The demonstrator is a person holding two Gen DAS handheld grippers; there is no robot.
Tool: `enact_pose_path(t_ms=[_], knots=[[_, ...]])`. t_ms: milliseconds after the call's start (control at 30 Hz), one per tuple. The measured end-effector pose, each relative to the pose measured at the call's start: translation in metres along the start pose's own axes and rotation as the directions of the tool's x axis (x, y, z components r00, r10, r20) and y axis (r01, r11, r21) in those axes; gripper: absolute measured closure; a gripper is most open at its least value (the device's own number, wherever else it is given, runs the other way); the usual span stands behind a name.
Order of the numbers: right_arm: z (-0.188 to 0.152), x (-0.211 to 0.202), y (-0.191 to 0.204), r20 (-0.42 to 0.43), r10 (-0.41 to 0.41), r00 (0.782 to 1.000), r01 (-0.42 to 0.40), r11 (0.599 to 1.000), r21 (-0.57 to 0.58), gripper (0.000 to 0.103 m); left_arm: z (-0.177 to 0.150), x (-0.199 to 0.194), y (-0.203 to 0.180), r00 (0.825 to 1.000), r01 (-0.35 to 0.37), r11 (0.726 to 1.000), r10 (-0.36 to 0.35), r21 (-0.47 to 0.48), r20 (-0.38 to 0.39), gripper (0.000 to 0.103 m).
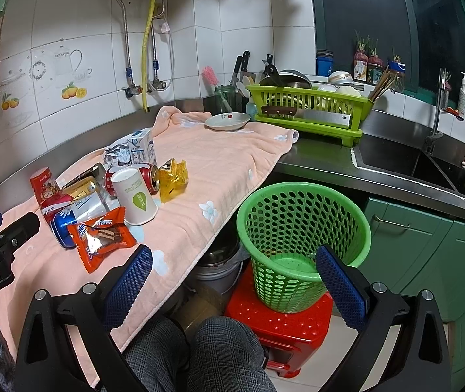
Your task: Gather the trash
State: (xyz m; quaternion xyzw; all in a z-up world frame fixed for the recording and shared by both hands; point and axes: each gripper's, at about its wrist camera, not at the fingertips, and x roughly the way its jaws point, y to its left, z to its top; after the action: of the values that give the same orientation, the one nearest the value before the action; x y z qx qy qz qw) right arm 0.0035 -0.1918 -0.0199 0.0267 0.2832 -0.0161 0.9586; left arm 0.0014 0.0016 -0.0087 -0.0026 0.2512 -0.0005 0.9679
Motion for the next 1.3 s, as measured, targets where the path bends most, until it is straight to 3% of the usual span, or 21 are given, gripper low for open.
enact_pose_path(t_ms=[867, 1300], knots=[[-0.001, 0.014, 0.006, -0.024, 0.006, 1.000, -0.006, 1.000, -0.010, 0.006, 0.002, 0.012, 0.002, 1.000, -0.005, 1.000, 0.006, 0.002, -0.030, 0.005], [0.009, 0.039, 0.024, -0.050, 0.100, 0.994, -0.103, 0.992, -0.070, 0.006, 0.005, 0.031, 0.023, 0.995, -0.032, 0.999, 0.030, -0.017, -0.093, 0.005]])
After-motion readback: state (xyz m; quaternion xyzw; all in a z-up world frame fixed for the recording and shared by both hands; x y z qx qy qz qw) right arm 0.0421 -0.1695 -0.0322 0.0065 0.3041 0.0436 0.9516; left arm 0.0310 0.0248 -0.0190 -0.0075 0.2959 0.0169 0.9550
